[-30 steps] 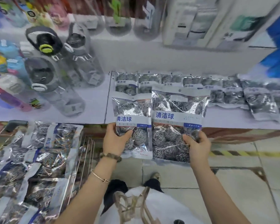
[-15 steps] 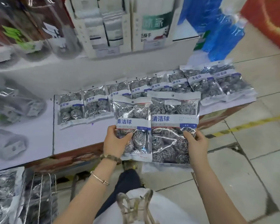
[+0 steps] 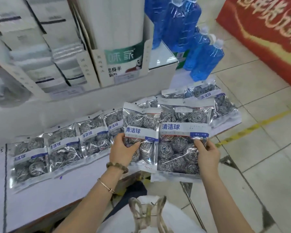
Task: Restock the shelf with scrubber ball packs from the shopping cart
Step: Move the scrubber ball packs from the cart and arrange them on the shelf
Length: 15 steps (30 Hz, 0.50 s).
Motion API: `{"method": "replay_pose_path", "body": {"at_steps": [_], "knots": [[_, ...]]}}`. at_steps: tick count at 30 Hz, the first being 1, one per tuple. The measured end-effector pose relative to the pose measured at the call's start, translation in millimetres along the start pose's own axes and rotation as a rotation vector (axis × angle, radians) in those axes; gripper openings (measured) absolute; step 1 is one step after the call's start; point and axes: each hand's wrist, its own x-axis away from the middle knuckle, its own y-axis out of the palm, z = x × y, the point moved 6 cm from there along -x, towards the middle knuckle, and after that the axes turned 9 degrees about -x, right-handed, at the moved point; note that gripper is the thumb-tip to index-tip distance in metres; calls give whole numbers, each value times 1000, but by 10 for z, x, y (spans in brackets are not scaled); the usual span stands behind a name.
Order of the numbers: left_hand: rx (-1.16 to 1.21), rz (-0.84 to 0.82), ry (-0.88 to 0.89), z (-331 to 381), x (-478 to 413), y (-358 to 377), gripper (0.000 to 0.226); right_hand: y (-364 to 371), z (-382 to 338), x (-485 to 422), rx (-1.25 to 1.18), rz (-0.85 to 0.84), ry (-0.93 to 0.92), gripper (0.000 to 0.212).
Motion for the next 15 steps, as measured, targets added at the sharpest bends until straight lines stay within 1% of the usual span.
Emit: {"method": "replay_pose_path", "body": {"at_steps": [2, 5, 8, 10, 12, 15], "knots": [[-41, -5, 9, 156, -203, 76, 58, 50, -100, -206, 16, 9, -20, 8], [-117, -29, 34, 386, -454, 225, 54, 109, -186, -443, 7, 34, -61, 17], [-150, -71, 26, 517, -642, 410, 54, 118, -197, -649, 30, 48, -57, 14], [-157, -75, -5, 585, -751, 524, 55, 114, -191, -844, 51, 39, -27, 10], [-153, -79, -37, 616, -811, 606, 56, 97, -186, -975, 67, 45, -12, 18], [-120, -65, -134, 691, -964, 841, 56, 83, -212, -1351, 93, -15, -17, 24]]}}
